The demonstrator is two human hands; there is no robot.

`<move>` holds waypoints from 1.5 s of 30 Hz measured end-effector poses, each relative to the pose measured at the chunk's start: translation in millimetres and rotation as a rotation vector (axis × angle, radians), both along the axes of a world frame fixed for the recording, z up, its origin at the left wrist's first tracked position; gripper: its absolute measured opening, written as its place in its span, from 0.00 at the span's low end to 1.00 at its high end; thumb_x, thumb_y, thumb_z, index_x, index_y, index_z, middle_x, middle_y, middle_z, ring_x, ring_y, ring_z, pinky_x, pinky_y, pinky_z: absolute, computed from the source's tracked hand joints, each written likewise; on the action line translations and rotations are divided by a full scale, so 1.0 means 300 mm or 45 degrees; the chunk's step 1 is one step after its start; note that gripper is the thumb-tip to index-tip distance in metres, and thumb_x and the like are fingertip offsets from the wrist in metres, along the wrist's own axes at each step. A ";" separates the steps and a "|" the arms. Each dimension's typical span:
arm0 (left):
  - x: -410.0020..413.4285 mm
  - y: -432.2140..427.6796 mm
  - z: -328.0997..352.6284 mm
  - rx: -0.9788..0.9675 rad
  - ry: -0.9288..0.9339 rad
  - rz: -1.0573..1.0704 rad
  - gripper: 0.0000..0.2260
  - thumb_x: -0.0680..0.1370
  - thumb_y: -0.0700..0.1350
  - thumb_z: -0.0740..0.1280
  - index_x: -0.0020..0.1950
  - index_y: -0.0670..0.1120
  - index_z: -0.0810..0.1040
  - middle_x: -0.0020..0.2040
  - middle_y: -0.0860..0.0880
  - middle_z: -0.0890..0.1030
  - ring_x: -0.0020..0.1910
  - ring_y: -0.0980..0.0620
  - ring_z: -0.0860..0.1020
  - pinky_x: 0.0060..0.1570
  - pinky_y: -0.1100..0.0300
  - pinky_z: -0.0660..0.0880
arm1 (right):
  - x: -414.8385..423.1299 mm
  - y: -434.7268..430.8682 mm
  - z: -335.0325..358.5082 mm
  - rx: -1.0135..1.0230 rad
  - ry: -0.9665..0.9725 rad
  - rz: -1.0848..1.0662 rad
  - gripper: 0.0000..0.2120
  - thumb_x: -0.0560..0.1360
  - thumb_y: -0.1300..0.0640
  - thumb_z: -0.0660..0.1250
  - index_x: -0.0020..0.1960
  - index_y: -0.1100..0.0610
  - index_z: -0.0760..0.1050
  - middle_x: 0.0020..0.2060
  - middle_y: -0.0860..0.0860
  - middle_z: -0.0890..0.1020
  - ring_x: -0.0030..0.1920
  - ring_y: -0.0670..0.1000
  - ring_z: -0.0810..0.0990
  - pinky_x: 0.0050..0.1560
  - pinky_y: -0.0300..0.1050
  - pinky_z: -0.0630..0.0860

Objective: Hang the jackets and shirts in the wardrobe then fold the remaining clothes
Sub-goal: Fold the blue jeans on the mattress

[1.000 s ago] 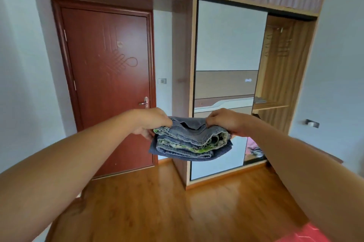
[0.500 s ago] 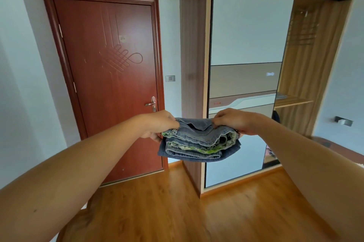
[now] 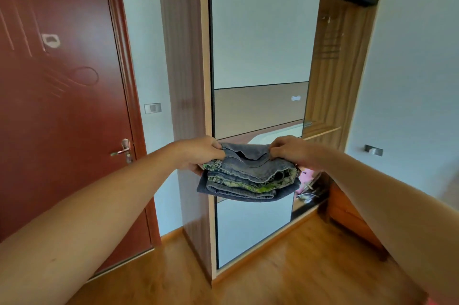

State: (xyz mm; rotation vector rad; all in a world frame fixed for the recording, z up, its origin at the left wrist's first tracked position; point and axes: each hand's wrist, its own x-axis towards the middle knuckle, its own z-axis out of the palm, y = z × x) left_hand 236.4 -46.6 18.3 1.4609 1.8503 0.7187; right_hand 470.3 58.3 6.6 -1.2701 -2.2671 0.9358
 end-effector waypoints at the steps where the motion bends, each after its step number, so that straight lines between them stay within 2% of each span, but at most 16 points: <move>1: 0.017 0.077 0.003 0.009 -0.004 -0.038 0.09 0.81 0.42 0.65 0.59 0.43 0.79 0.52 0.43 0.84 0.48 0.49 0.83 0.48 0.51 0.83 | 0.032 0.050 -0.003 0.001 0.006 -0.039 0.12 0.77 0.55 0.67 0.59 0.56 0.77 0.51 0.55 0.82 0.50 0.55 0.83 0.53 0.53 0.83; 4: 0.097 0.312 0.009 0.019 0.024 -0.187 0.08 0.80 0.43 0.65 0.58 0.45 0.80 0.56 0.42 0.84 0.53 0.47 0.83 0.50 0.49 0.83 | 0.155 0.190 -0.019 0.082 -0.027 -0.184 0.13 0.76 0.50 0.68 0.58 0.53 0.77 0.51 0.52 0.82 0.51 0.52 0.82 0.55 0.52 0.81; 7: 0.197 0.542 -0.007 0.023 0.059 -0.323 0.08 0.81 0.43 0.65 0.60 0.47 0.78 0.54 0.46 0.83 0.52 0.49 0.82 0.45 0.52 0.83 | 0.274 0.311 -0.041 0.108 -0.065 -0.314 0.11 0.76 0.50 0.67 0.56 0.51 0.77 0.51 0.51 0.82 0.50 0.51 0.82 0.53 0.50 0.81; 10: 0.281 0.765 -0.038 0.033 0.058 -0.445 0.09 0.79 0.45 0.66 0.59 0.49 0.79 0.55 0.46 0.83 0.55 0.48 0.82 0.50 0.46 0.83 | 0.367 0.430 -0.048 0.085 -0.103 -0.432 0.12 0.76 0.50 0.67 0.58 0.52 0.77 0.53 0.51 0.81 0.51 0.51 0.81 0.54 0.49 0.80; 14: 0.361 1.059 -0.070 0.044 0.039 -0.598 0.09 0.80 0.47 0.66 0.60 0.51 0.78 0.56 0.47 0.83 0.56 0.48 0.82 0.52 0.43 0.83 | 0.453 0.636 -0.045 0.052 -0.074 -0.600 0.15 0.70 0.48 0.69 0.55 0.50 0.77 0.53 0.52 0.81 0.53 0.54 0.81 0.56 0.55 0.81; 20: 0.460 1.497 -0.050 0.050 0.007 -0.777 0.10 0.81 0.47 0.65 0.62 0.49 0.75 0.55 0.45 0.83 0.54 0.47 0.83 0.52 0.44 0.83 | 0.543 0.969 -0.027 0.042 -0.052 -0.785 0.12 0.74 0.53 0.70 0.58 0.52 0.77 0.52 0.53 0.80 0.51 0.53 0.81 0.49 0.49 0.81; 26: 0.611 1.833 -0.055 0.058 0.058 -0.914 0.09 0.81 0.46 0.65 0.61 0.50 0.75 0.55 0.43 0.82 0.55 0.43 0.83 0.54 0.42 0.81 | 0.664 1.243 -0.058 0.069 -0.030 -0.963 0.11 0.75 0.54 0.69 0.57 0.51 0.78 0.53 0.50 0.79 0.52 0.50 0.78 0.53 0.48 0.79; 29: 0.702 1.988 -0.076 0.030 0.071 -0.968 0.14 0.81 0.48 0.65 0.66 0.50 0.74 0.55 0.45 0.81 0.53 0.47 0.82 0.44 0.52 0.83 | 0.739 1.353 -0.087 0.038 -0.029 -1.024 0.10 0.74 0.53 0.70 0.55 0.50 0.78 0.52 0.51 0.80 0.52 0.53 0.80 0.55 0.54 0.81; 31: 0.773 2.083 -0.090 0.038 0.074 -0.983 0.13 0.81 0.48 0.65 0.65 0.52 0.73 0.53 0.48 0.80 0.49 0.50 0.81 0.36 0.58 0.79 | 0.798 1.433 -0.097 0.033 -0.024 -1.062 0.11 0.74 0.53 0.69 0.56 0.51 0.78 0.52 0.52 0.80 0.52 0.54 0.80 0.57 0.56 0.81; 34: 0.884 2.234 -0.118 0.038 0.064 -0.985 0.11 0.81 0.47 0.64 0.64 0.52 0.72 0.52 0.48 0.80 0.46 0.50 0.81 0.32 0.60 0.77 | 0.904 1.579 -0.125 0.031 -0.004 -1.090 0.11 0.74 0.54 0.70 0.56 0.52 0.78 0.51 0.52 0.80 0.52 0.54 0.81 0.56 0.56 0.80; 36: 0.968 2.350 -0.140 0.046 0.083 -0.984 0.12 0.81 0.47 0.65 0.64 0.51 0.73 0.52 0.46 0.80 0.49 0.48 0.82 0.36 0.57 0.81 | 0.987 1.699 -0.147 0.018 0.008 -1.085 0.10 0.74 0.54 0.70 0.55 0.52 0.78 0.50 0.52 0.80 0.52 0.54 0.81 0.55 0.55 0.80; 38: 1.064 2.472 -0.152 0.064 0.115 -0.979 0.11 0.81 0.47 0.65 0.63 0.51 0.73 0.52 0.47 0.80 0.52 0.47 0.81 0.46 0.52 0.82 | 1.083 1.832 -0.173 0.013 0.016 -1.077 0.09 0.74 0.54 0.70 0.55 0.52 0.79 0.51 0.52 0.80 0.52 0.54 0.81 0.55 0.55 0.80; 41: 1.221 2.658 -0.158 0.091 0.105 -0.972 0.07 0.81 0.45 0.64 0.58 0.52 0.72 0.51 0.49 0.78 0.46 0.54 0.78 0.50 0.53 0.79 | 1.241 2.039 -0.189 0.002 0.027 -1.064 0.09 0.73 0.54 0.70 0.54 0.51 0.79 0.51 0.53 0.81 0.54 0.57 0.81 0.57 0.59 0.79; 43: 1.321 2.774 -0.157 0.092 0.097 -0.954 0.07 0.81 0.45 0.64 0.58 0.52 0.72 0.51 0.49 0.78 0.46 0.53 0.77 0.55 0.49 0.79 | 1.349 2.172 -0.182 -0.023 0.045 -1.059 0.09 0.73 0.54 0.70 0.53 0.50 0.79 0.52 0.52 0.81 0.54 0.56 0.81 0.57 0.57 0.80; 45: 1.410 2.887 -0.160 0.094 0.106 -0.943 0.06 0.81 0.46 0.64 0.58 0.52 0.72 0.51 0.48 0.79 0.47 0.51 0.78 0.56 0.48 0.78 | 1.445 2.298 -0.172 -0.048 0.054 -1.048 0.09 0.73 0.54 0.70 0.53 0.49 0.78 0.52 0.51 0.81 0.53 0.54 0.81 0.54 0.52 0.80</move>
